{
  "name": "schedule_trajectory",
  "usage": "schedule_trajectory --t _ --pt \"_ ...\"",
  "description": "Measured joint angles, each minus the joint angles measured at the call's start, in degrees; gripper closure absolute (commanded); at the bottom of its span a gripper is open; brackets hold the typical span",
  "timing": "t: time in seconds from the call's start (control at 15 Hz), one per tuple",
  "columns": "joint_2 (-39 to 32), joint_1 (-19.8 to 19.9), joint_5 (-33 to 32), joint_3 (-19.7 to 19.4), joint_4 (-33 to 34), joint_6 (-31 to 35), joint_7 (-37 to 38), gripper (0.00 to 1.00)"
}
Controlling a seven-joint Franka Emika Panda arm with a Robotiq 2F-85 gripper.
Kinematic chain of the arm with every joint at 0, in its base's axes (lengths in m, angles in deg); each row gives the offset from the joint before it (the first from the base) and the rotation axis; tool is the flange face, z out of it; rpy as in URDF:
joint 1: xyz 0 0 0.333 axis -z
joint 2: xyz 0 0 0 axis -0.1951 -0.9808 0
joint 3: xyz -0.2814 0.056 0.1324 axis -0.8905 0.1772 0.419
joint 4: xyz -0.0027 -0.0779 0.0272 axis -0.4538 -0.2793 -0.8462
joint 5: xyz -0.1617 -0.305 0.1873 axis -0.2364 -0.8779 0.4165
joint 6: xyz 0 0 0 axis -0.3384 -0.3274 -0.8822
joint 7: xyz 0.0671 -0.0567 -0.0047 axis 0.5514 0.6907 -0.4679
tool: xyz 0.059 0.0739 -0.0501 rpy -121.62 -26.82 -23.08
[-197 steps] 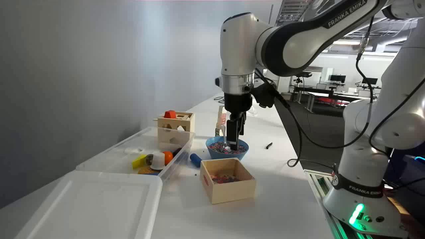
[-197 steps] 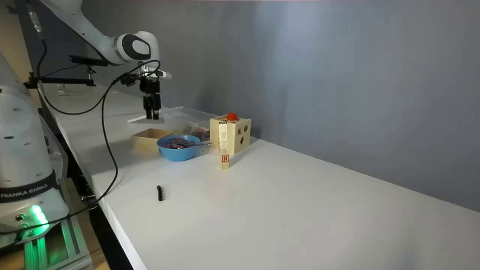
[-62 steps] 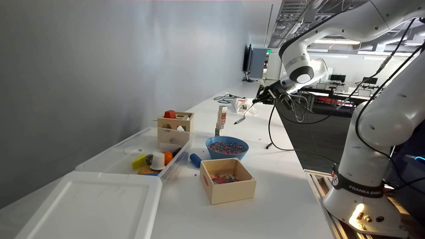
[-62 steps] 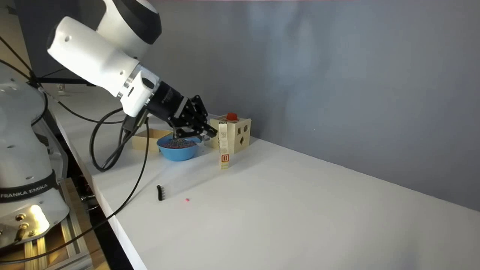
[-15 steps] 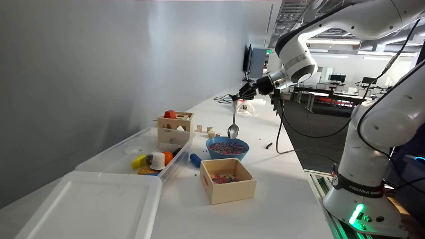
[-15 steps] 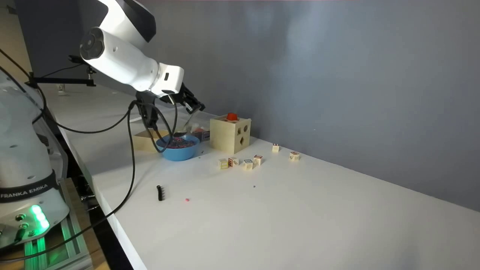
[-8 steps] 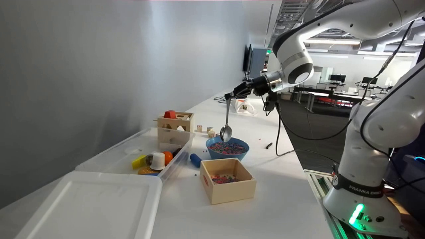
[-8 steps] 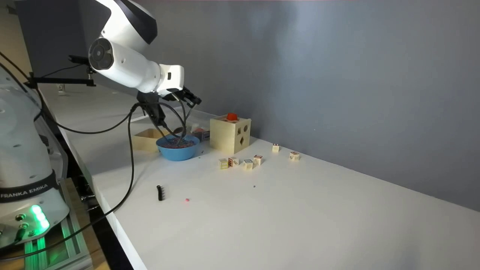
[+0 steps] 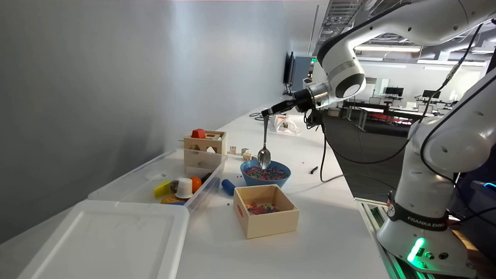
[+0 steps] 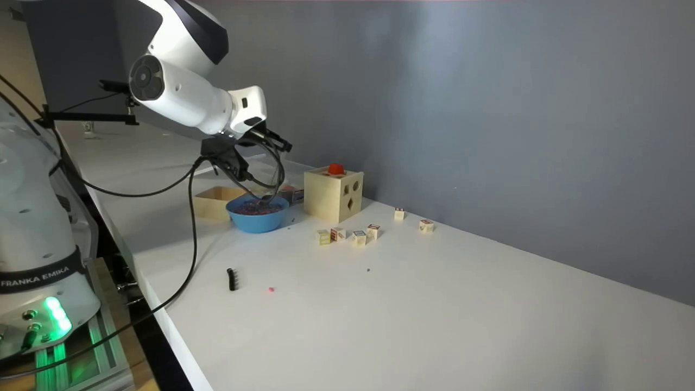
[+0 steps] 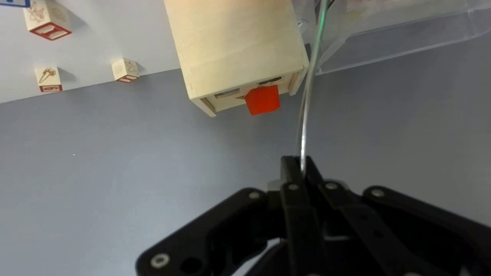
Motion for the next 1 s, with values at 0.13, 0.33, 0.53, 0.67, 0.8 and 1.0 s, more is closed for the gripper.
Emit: schedule_trajectory --t 0.13,0.33,0.53,0.67,0.8,1.0 --pt "0.0 0.2 0.8 0.0 0.0 0.2 -4.3 0.99" --pt "-0.7 0.2 3.0 0.0 -0.1 0.1 -10.5 0.99" --pt "-2.8 -0.3 6.6 0.0 -0.1 -0.8 -17.4 0.99" --pt "-4.3 -0.8 8.7 0.0 -0.1 -2.3 -21.5 0.99" --pt "-6.0 -1.4 11.1 -0.1 -0.2 -4.5 -23.4 0.96" --pt "-8.8 -1.9 12.1 -1.6 0.1 -8.3 -21.0 0.96"
